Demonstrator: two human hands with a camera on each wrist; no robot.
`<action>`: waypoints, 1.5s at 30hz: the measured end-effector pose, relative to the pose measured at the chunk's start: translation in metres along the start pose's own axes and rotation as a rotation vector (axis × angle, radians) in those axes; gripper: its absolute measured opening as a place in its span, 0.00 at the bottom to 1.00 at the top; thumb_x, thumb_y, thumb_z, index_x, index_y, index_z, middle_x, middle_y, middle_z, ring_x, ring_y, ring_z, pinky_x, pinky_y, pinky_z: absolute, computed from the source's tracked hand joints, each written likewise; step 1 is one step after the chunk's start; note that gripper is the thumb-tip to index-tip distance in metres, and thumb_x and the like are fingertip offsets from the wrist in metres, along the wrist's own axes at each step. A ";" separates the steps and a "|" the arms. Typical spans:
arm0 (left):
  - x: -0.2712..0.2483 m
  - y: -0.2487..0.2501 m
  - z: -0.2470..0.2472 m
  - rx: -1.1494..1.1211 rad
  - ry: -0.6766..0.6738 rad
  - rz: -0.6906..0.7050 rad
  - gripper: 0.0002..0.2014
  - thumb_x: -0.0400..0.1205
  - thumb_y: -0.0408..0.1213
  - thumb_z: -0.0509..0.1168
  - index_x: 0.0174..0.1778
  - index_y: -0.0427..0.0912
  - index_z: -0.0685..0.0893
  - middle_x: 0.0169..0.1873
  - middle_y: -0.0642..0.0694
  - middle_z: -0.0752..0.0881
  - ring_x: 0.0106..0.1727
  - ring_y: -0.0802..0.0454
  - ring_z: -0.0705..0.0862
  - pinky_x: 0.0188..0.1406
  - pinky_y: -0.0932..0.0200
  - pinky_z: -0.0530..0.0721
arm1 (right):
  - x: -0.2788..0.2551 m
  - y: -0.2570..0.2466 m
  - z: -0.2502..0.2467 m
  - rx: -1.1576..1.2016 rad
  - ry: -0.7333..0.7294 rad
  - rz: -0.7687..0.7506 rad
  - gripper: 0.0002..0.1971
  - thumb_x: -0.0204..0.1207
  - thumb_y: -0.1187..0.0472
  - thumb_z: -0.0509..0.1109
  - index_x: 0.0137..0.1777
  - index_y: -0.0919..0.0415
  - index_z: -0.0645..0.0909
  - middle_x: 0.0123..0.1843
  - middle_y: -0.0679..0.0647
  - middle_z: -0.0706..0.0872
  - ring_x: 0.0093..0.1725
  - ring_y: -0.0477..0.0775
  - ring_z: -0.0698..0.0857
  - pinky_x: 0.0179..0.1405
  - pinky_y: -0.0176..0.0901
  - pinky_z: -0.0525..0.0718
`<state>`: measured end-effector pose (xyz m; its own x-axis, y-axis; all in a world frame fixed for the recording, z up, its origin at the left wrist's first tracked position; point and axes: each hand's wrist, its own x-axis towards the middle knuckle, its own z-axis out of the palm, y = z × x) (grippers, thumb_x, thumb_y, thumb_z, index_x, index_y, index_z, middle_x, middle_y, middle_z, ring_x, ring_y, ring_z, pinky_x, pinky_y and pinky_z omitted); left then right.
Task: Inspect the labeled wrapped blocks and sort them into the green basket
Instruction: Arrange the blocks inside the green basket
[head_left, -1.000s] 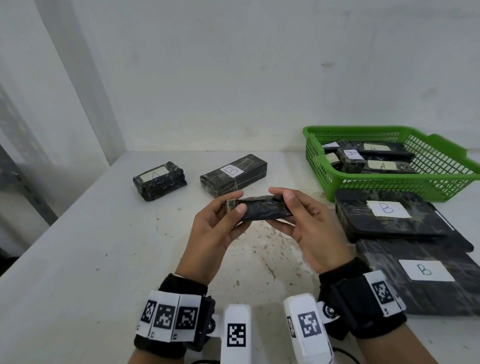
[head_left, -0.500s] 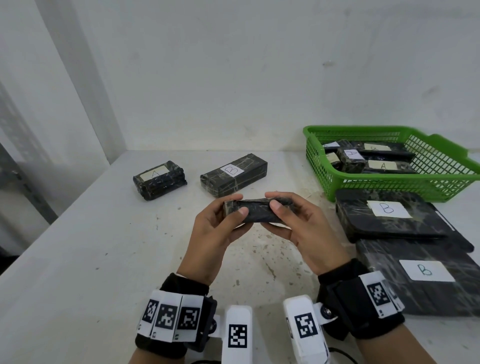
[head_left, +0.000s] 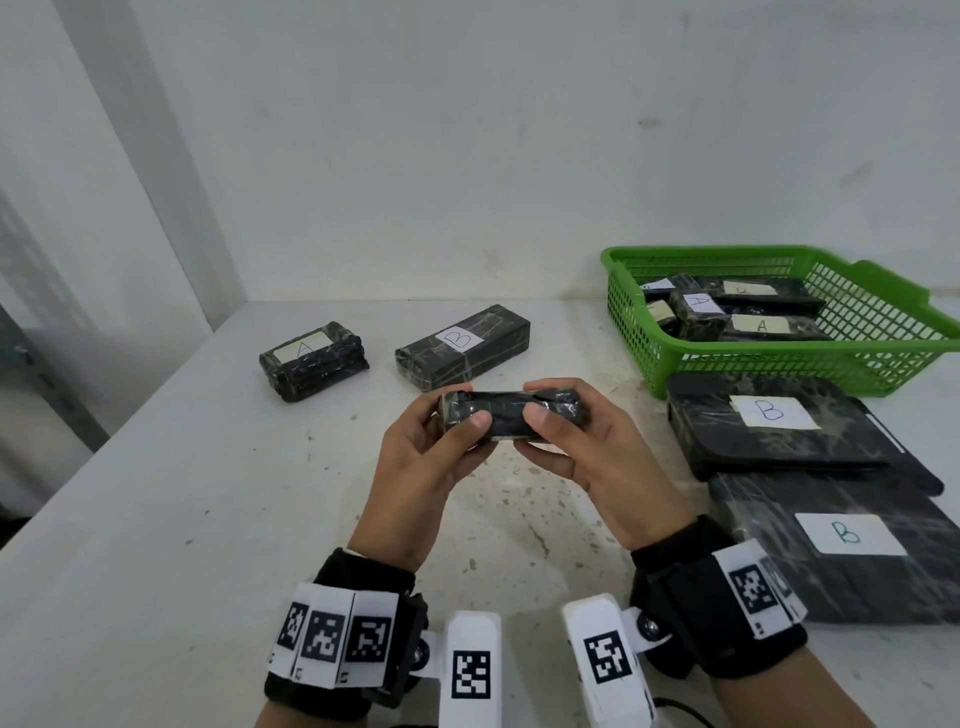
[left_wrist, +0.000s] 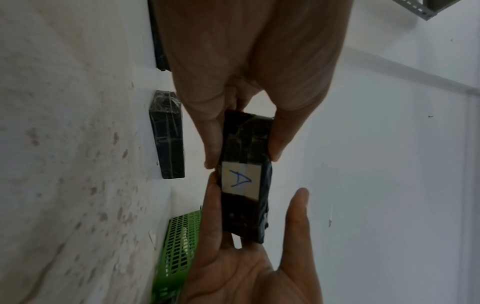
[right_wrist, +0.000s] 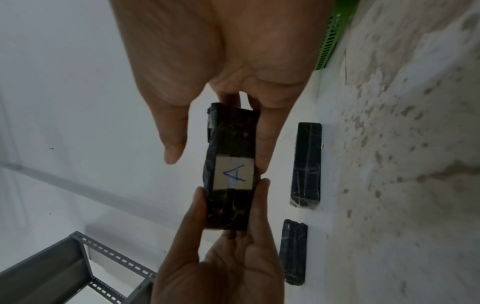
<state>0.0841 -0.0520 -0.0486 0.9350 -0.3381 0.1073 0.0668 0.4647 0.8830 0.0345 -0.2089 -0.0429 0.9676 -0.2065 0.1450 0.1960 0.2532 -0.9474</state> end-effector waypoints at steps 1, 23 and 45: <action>0.000 0.000 0.000 -0.002 0.000 -0.005 0.24 0.72 0.34 0.70 0.64 0.28 0.79 0.56 0.32 0.87 0.56 0.44 0.88 0.52 0.59 0.88 | 0.000 0.001 0.000 -0.008 0.011 -0.005 0.19 0.62 0.55 0.79 0.53 0.59 0.84 0.55 0.59 0.88 0.54 0.53 0.90 0.51 0.42 0.88; -0.002 0.001 0.003 -0.001 -0.055 -0.022 0.11 0.77 0.28 0.66 0.56 0.35 0.83 0.49 0.39 0.87 0.49 0.51 0.88 0.49 0.62 0.87 | 0.004 0.004 -0.005 -0.146 0.109 -0.033 0.03 0.78 0.69 0.72 0.46 0.62 0.85 0.45 0.55 0.90 0.48 0.52 0.90 0.44 0.42 0.89; 0.000 0.002 0.002 0.037 0.008 0.033 0.05 0.81 0.30 0.63 0.49 0.35 0.83 0.43 0.40 0.88 0.45 0.50 0.90 0.47 0.56 0.90 | 0.002 0.002 -0.001 -0.084 0.025 -0.042 0.11 0.79 0.58 0.68 0.52 0.65 0.85 0.51 0.59 0.88 0.53 0.51 0.89 0.53 0.47 0.89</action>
<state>0.0835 -0.0524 -0.0459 0.9392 -0.3164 0.1335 0.0226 0.4448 0.8953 0.0369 -0.2097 -0.0451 0.9545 -0.2387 0.1790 0.2212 0.1636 -0.9614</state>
